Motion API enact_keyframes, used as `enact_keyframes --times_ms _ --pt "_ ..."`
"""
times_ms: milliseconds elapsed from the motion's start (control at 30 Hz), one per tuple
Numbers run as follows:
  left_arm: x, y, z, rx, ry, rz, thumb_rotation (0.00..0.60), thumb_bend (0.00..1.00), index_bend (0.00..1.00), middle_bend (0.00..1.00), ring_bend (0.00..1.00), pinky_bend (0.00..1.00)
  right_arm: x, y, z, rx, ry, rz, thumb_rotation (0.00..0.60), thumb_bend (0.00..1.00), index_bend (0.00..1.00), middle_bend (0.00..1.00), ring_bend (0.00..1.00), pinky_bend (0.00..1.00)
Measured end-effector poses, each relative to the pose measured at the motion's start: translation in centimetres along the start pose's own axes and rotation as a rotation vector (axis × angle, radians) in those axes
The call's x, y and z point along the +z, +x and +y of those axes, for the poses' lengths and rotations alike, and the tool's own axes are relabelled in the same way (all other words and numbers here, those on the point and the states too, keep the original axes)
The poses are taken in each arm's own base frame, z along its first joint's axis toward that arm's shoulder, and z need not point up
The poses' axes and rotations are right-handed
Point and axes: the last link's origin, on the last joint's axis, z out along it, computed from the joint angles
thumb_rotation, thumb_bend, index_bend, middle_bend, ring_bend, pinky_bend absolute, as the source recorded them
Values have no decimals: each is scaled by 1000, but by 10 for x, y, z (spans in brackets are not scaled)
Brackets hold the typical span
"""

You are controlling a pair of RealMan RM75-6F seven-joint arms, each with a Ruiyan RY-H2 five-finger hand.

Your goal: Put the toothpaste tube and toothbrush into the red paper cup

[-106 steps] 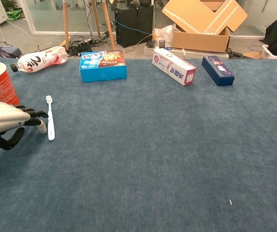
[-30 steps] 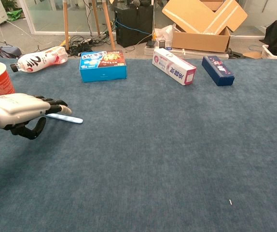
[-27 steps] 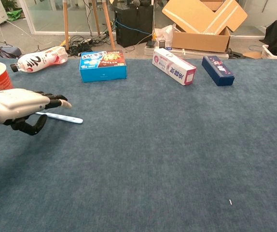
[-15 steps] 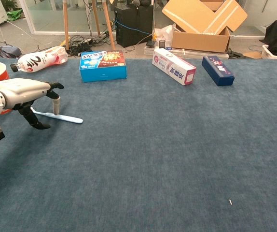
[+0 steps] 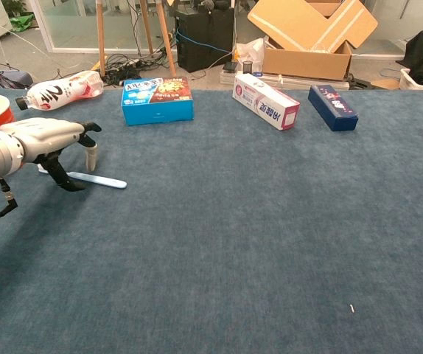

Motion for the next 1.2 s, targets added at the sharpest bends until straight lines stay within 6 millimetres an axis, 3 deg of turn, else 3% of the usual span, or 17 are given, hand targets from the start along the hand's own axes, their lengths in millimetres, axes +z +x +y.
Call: enact_keyframes --times_ms 533,833,1200 --pt "14 -7 1 11 24 -21 600 230 430 0 0 0 0 1 2 4 -5 -2 600 0 86 101 110 431" --pt "14 -9 2 13 28 -28 600 343 436 0 0 0 0 0 3 8 -6 -4 600 0 86 101 110 431" --pt "14 -13 0 17 36 -36 600 350 445 0 0 0 0 -2 2 10 -6 -7 600 0 86 101 110 431"
